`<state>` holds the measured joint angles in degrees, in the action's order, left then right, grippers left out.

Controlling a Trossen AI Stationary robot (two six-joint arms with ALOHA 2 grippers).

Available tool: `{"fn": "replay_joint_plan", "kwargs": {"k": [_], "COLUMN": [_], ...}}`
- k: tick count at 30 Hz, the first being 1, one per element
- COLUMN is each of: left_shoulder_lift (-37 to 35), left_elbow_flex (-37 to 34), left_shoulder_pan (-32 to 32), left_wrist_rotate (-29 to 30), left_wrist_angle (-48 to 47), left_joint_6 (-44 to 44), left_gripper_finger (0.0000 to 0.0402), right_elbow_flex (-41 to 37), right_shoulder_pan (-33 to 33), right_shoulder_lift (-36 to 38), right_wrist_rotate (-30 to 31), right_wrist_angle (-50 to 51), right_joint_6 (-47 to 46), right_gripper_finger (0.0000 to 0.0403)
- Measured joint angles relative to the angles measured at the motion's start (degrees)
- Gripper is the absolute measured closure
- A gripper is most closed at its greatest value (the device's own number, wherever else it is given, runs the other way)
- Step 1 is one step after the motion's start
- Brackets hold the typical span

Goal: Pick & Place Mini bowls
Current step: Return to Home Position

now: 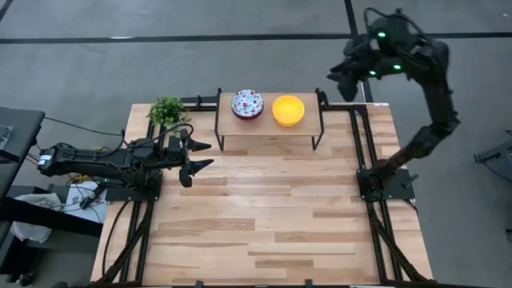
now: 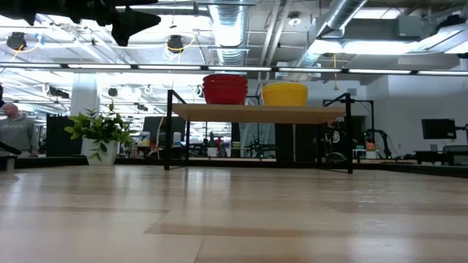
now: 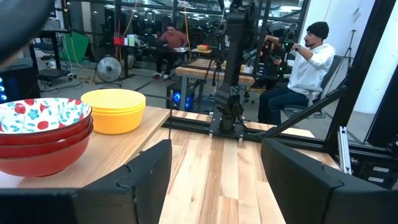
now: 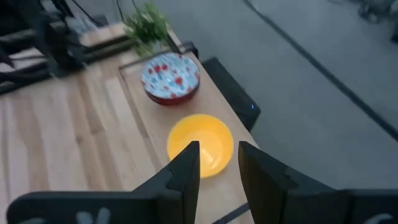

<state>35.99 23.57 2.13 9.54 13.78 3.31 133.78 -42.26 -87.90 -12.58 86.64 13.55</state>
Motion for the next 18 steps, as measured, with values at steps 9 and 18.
{"fn": "replay_joint_plan", "kwargs": {"k": [9,18], "left_shoulder_lift": [0.00,0.00], "left_elbow_flex": [0.00,0.00], "left_shoulder_pan": [0.00,0.02], "left_wrist_rotate": [0.01,0.00], "left_wrist_angle": [-0.01,-0.02], "left_joint_6": [0.20,1.72], "left_gripper_finger": [0.0154,0.0154], "right_elbow_flex": [-0.51,-21.39], "right_shoulder_pan": [4.74,10.72], "right_shoulder_lift": [3.71,11.27], "right_wrist_rotate": [-1.12,2.25], "right_wrist_angle": [-1.64,-16.61], "right_joint_6": [-2.56,-5.68], "right_gripper_finger": [0.0301,0.0301]}}
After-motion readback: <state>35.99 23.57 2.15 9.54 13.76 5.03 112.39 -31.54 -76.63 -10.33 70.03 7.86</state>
